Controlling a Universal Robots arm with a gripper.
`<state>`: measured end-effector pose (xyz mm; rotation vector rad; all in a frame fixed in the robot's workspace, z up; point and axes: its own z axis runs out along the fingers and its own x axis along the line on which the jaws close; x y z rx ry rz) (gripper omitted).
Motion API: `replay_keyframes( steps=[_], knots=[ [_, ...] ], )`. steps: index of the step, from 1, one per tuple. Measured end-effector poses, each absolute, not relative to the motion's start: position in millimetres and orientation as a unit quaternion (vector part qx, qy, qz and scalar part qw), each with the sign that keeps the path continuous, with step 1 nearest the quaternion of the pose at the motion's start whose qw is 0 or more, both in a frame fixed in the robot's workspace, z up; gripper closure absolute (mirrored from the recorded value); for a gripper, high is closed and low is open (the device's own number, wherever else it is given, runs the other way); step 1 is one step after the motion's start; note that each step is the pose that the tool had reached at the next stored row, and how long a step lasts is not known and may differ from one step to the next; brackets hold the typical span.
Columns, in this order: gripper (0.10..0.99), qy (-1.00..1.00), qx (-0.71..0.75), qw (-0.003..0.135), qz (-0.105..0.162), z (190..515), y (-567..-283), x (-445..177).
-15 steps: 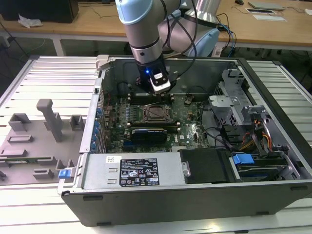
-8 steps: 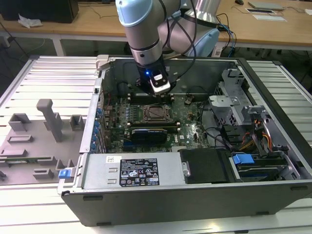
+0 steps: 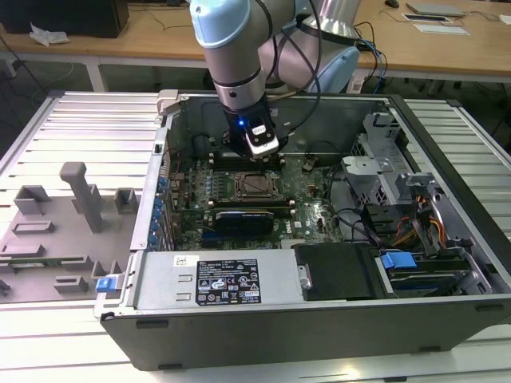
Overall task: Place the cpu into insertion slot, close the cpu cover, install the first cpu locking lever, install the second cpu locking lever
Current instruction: 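Install the first cpu locking lever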
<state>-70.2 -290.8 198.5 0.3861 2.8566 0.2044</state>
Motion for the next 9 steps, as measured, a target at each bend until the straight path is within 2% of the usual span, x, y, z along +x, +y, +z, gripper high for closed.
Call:
replay_keyframes(
  steps=[9],
  knots=[
    [0.98,0.981,0.132,0.125,0.07,196.6,-293.7,-70.0]
  ],
)
